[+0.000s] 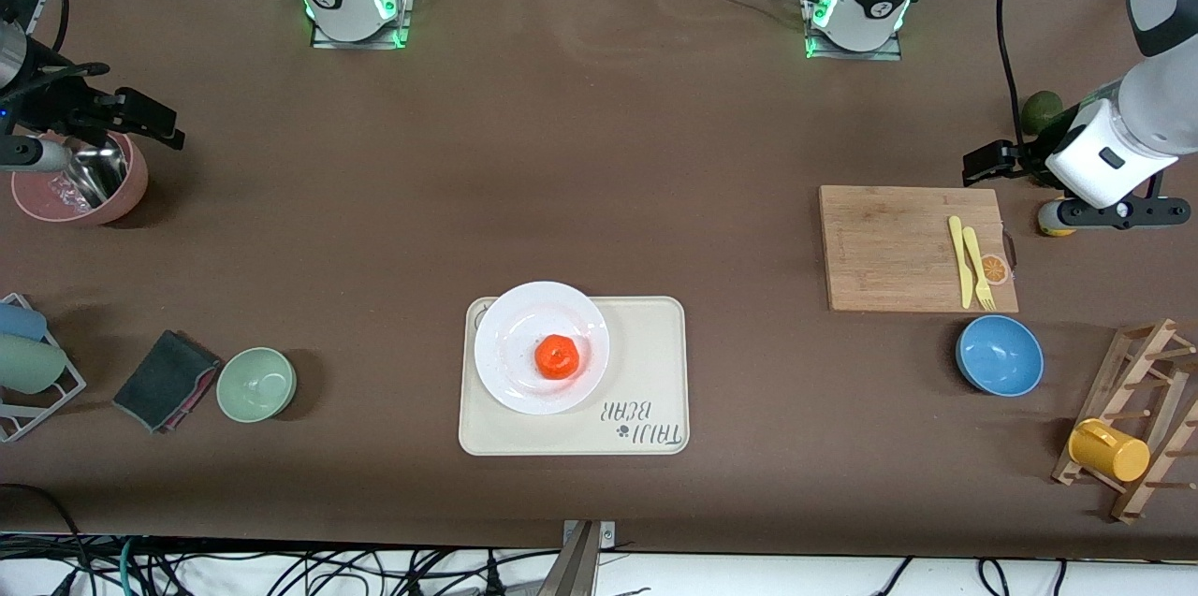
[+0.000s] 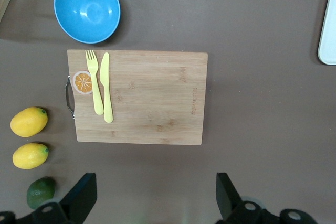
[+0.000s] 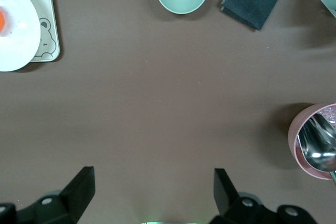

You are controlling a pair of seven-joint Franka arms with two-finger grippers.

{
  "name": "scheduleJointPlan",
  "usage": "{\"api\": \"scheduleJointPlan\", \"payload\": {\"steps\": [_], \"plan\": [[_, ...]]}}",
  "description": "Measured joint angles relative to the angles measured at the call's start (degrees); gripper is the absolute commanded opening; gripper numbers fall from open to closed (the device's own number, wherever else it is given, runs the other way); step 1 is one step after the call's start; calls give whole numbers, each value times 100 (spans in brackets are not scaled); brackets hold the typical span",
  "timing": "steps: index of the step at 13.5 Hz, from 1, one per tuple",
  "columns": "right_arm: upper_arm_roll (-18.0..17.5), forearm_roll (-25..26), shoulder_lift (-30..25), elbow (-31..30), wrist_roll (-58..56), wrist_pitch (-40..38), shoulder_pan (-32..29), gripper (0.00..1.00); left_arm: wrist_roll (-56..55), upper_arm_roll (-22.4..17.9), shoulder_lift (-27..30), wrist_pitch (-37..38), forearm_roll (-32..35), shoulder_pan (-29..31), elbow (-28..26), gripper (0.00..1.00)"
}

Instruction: Place orange and plate with both arms

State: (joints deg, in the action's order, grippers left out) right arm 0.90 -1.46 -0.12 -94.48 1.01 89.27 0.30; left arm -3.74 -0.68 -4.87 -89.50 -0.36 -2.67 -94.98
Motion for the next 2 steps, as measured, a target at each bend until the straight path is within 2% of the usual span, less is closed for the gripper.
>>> {"api": "scheduleJointPlan", "payload": {"steps": [2], "plan": [[12, 10, 69, 52, 0, -135, 0, 100, 0, 0, 0, 0, 0, 0, 0, 100]]}}
